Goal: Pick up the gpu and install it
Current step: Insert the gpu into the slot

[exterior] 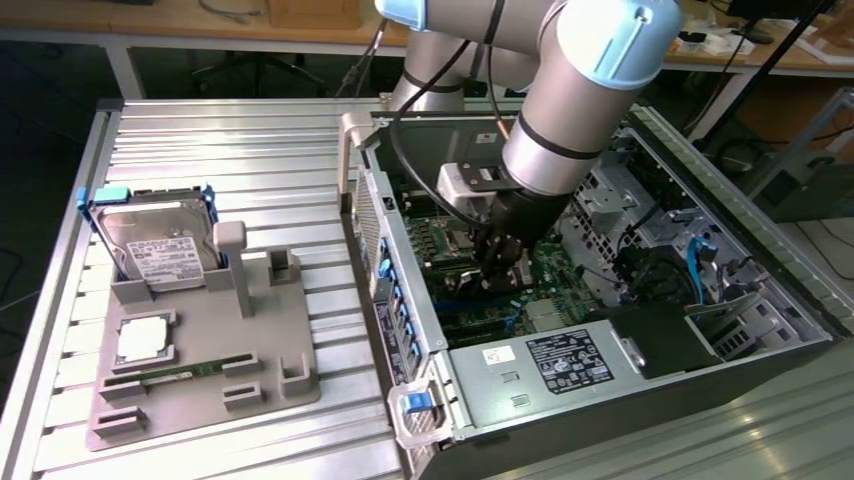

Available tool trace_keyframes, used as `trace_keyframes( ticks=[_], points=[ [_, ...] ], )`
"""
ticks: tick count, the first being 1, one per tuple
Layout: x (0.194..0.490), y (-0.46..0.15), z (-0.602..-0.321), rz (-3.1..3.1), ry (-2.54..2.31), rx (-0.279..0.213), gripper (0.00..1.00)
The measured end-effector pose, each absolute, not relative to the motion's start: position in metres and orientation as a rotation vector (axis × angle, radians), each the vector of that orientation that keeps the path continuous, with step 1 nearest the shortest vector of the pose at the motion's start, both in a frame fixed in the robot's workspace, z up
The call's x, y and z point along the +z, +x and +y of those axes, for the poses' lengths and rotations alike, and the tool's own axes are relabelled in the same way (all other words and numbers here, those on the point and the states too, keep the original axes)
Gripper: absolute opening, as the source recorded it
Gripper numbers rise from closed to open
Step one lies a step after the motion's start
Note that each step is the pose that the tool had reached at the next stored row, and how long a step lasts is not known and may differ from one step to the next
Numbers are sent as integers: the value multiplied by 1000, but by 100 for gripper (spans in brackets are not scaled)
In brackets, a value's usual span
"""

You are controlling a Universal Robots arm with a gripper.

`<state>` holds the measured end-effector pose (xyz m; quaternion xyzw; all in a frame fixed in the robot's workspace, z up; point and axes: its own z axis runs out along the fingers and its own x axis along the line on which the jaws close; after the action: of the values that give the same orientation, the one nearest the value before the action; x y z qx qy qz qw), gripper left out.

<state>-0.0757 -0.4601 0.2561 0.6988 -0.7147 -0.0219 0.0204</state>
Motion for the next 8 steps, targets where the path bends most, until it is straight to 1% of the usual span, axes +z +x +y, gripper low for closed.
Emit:
trace_keyframes(
  ticks=[8],
  points=[
    [250, -76, -460, -2219, 2164, -67, 27]
  ],
)
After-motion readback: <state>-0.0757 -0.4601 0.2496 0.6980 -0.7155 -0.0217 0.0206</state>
